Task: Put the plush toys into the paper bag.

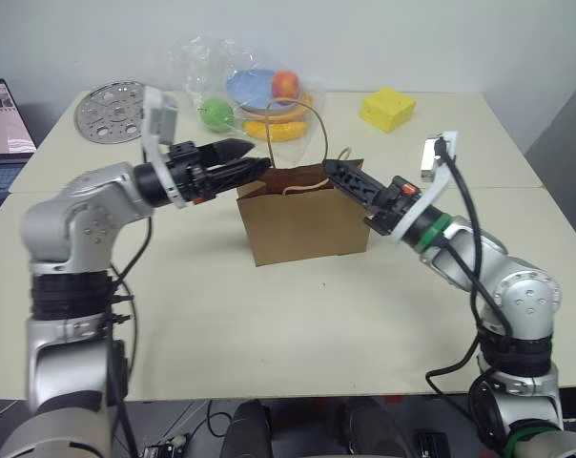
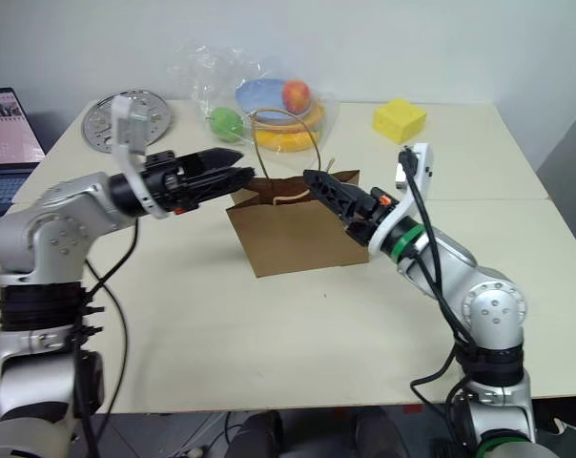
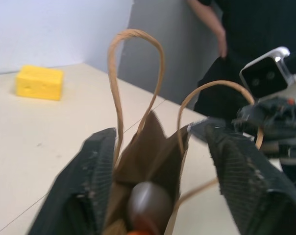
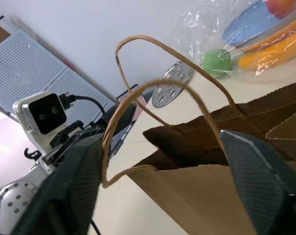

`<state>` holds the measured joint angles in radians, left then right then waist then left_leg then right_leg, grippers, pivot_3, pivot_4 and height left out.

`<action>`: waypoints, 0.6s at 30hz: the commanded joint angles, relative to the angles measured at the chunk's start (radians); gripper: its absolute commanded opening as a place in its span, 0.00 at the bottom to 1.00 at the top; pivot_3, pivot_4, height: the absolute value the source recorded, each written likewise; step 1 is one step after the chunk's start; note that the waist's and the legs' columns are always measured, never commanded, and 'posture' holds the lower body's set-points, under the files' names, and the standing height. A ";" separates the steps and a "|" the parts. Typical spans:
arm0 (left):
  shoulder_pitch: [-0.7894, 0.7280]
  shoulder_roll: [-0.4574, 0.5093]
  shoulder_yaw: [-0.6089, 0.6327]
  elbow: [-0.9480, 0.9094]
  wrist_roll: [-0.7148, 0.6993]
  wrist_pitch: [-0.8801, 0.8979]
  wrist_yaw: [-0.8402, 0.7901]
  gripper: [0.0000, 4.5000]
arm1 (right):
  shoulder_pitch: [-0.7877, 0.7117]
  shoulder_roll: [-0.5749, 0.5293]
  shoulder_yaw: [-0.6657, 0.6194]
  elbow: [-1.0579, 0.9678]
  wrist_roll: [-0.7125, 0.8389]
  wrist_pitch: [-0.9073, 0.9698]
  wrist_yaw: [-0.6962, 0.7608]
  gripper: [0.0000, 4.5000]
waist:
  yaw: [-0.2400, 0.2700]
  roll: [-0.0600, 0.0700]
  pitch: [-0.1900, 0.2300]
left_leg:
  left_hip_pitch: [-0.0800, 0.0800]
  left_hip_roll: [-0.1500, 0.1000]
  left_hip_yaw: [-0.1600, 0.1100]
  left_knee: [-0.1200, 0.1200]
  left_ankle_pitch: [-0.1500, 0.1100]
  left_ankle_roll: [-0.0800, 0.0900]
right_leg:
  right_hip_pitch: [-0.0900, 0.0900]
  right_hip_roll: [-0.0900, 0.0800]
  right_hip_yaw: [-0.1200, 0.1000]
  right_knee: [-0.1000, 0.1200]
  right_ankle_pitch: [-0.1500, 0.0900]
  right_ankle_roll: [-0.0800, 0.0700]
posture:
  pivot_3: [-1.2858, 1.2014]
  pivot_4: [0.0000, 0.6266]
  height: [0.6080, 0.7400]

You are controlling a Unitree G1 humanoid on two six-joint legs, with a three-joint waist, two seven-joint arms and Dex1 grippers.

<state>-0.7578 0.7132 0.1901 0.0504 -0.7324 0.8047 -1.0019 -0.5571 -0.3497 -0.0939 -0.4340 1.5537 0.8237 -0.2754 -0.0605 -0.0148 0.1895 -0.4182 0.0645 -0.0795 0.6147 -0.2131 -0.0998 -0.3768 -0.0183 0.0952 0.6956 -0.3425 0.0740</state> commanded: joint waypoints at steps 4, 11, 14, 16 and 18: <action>0.094 0.159 -0.029 -0.025 0.078 -0.138 -0.210 1.00 | -0.012 -0.094 -0.014 -0.063 0.147 0.017 0.014 1.00 | 0.002 0.000 0.000 | 0.000 0.000 0.001 0.000 0.000 0.000 | 0.000 0.000 0.001 -0.001 0.000 0.000 | 0.52 0.24 1.00; 0.132 0.103 -0.119 0.180 0.270 -0.510 -0.302 1.00 | -0.033 -0.224 -0.013 -0.040 0.178 0.054 0.067 1.00 | 0.013 0.000 0.000 | 0.000 0.000 0.001 0.000 0.000 0.000 | 0.000 0.000 0.001 -0.001 0.000 -0.001 | 0.52 0.24 1.00; 0.057 -0.003 -0.138 0.358 0.337 -0.654 -0.262 1.00 | -0.043 -0.232 -0.004 -0.026 0.183 0.043 0.072 1.00 | 0.025 0.000 0.000 | 0.000 0.000 0.001 0.000 0.000 0.000 | 0.000 0.000 0.000 -0.001 0.000 -0.001 | 0.52 0.24 1.00; 0.022 -0.051 -0.136 0.442 0.372 -0.736 -0.238 1.00 | -0.042 -0.231 0.004 -0.034 0.185 0.039 0.065 1.00 | 0.027 0.000 0.000 | -0.001 0.000 0.001 0.000 0.000 0.000 | 0.000 0.000 0.000 -0.001 0.000 -0.001 | 0.52 0.24 1.00; 0.012 -0.073 -0.136 0.457 0.365 -0.736 -0.261 1.00 | -0.029 -0.236 0.007 -0.058 0.198 0.035 0.047 1.00 | 0.026 0.000 0.000 | -0.002 0.000 0.001 0.000 0.000 0.000 | 0.000 0.000 0.000 -0.002 0.000 -0.001 | 0.52 0.24 1.00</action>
<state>-0.7238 0.6392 0.0429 0.5100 -0.3678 0.0976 -1.2536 -0.5809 -0.5781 -0.0795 -0.4475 1.7172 0.8773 -0.2222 -0.0343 -0.0153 0.1896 -0.4205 0.0646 -0.0783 0.6149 -0.2131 -0.0993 -0.3780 -0.0183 0.0954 0.6936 -0.3427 0.0733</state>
